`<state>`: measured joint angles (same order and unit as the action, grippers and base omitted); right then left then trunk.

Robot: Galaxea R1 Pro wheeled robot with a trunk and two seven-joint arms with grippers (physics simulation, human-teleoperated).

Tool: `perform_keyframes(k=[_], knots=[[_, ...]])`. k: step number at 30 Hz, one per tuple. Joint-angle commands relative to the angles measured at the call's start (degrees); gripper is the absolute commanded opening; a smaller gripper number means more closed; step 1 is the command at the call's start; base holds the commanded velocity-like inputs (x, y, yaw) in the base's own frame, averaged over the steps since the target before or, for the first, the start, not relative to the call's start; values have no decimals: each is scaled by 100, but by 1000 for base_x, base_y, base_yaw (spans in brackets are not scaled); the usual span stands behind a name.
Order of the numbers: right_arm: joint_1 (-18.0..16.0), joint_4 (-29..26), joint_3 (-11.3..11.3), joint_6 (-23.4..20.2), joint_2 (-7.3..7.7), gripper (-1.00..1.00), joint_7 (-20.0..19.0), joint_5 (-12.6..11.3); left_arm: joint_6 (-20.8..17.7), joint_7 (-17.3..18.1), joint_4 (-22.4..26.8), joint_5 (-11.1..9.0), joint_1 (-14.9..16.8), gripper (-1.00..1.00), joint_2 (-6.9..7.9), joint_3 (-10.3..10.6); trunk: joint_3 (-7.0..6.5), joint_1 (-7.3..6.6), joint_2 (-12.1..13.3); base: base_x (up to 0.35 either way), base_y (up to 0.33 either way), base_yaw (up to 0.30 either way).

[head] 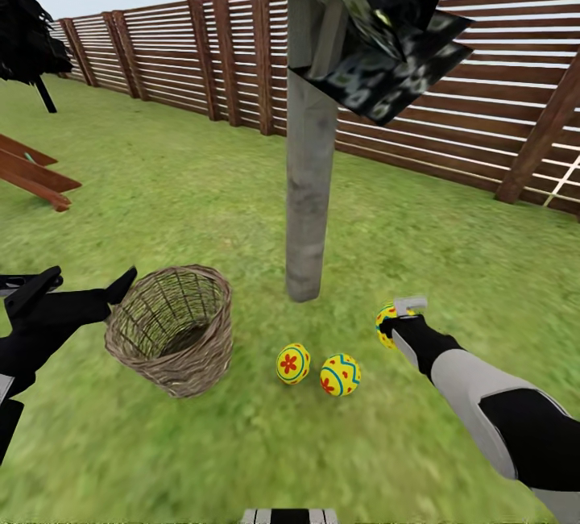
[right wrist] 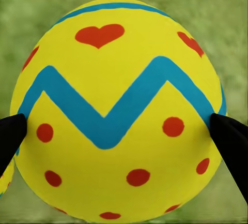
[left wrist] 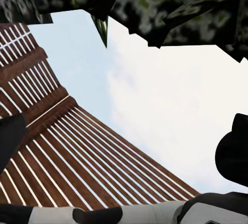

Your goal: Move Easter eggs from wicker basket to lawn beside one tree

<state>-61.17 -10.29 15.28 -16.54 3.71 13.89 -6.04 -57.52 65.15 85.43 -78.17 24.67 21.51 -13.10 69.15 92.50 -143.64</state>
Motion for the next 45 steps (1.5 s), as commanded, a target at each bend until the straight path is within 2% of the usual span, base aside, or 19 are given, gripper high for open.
perform_keyframes(k=[1, 10, 45], knots=[[-1, 1, 48, -34, 2, -100, 27, -47, -31, 6, 0, -14, 3, 100, 2, 1, 27, 1, -4, 0, 0, 0], [16, -71, 53, 226, 8, -100, -38, -20, -39, 6, -1, -14, 3, 100, 11, 0, 227, 24, -16, 0, 0, 0], [19, -68, 45, 261, 42, -100, -27, -20, -48, 22, 9, -18, 3, 100, -6, 10, 1002, 114, -62, 0, 0, 0]])
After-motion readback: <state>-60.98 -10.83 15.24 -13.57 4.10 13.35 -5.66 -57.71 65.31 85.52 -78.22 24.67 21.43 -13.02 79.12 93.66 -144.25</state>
